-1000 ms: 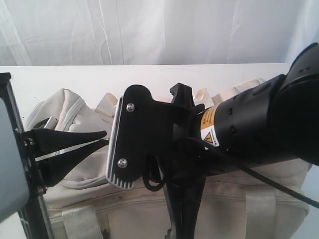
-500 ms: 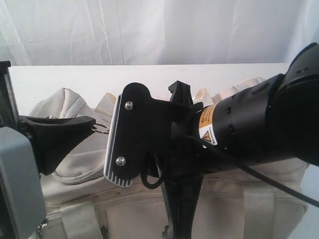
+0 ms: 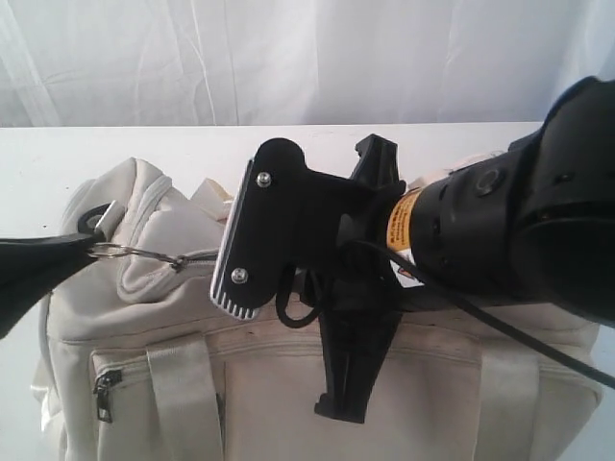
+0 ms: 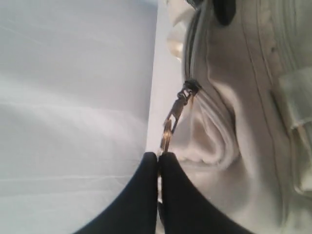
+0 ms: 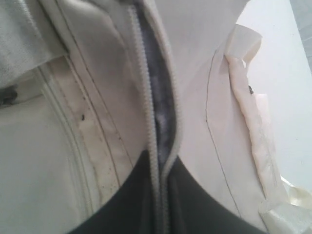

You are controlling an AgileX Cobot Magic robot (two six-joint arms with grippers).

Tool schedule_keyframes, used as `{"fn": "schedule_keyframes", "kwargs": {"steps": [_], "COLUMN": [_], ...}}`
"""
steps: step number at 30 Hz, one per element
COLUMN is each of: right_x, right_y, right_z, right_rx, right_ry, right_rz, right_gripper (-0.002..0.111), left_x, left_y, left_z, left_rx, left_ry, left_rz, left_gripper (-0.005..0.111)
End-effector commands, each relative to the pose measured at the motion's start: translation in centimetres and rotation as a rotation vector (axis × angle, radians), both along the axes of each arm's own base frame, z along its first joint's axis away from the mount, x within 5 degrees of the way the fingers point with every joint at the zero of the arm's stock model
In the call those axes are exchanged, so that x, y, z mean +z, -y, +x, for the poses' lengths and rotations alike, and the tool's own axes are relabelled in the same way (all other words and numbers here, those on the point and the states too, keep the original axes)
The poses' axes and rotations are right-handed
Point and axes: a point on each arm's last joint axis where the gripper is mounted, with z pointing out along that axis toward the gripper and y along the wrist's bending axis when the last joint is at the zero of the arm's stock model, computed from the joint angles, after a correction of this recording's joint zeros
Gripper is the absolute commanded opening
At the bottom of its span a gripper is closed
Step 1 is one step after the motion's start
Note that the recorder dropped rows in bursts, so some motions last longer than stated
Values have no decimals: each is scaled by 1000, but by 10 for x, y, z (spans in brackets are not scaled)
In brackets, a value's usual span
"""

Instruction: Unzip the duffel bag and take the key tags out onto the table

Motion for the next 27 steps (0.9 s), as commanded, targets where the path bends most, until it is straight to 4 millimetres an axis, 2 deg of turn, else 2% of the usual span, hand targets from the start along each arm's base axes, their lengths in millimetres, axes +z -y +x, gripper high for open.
{"fn": "schedule_keyframes", "kwargs": {"steps": [1,6,14,20,24,27], "right_x": [4,4,4,5,8,11], "right_y": [5,5,6,4,0,-3], "right_z": [6,6,6,6,5,4], "right_rx": [-16,-6,-3,-4,4,10], "right_ry": [69,77,79,79,69,60], "right_rz": [-29,-36,-41,-10,50,98], "right_gripper": [0,0,0,1,15,37], "left_x": [-3,-6,-7,1,4,3], "left_y": [-27,-43,-74,-61,-54,-54], "left_z": [-4,-13,-18,-27,-32,-33], "left_rx": [119,155,268,95,21,16], "left_ry": [-115,-228,-242,-282,-312,-343], "left_rz": [25,-39,-68,-222,-291,-300], "left_gripper": [0,0,0,0,0,0]}}
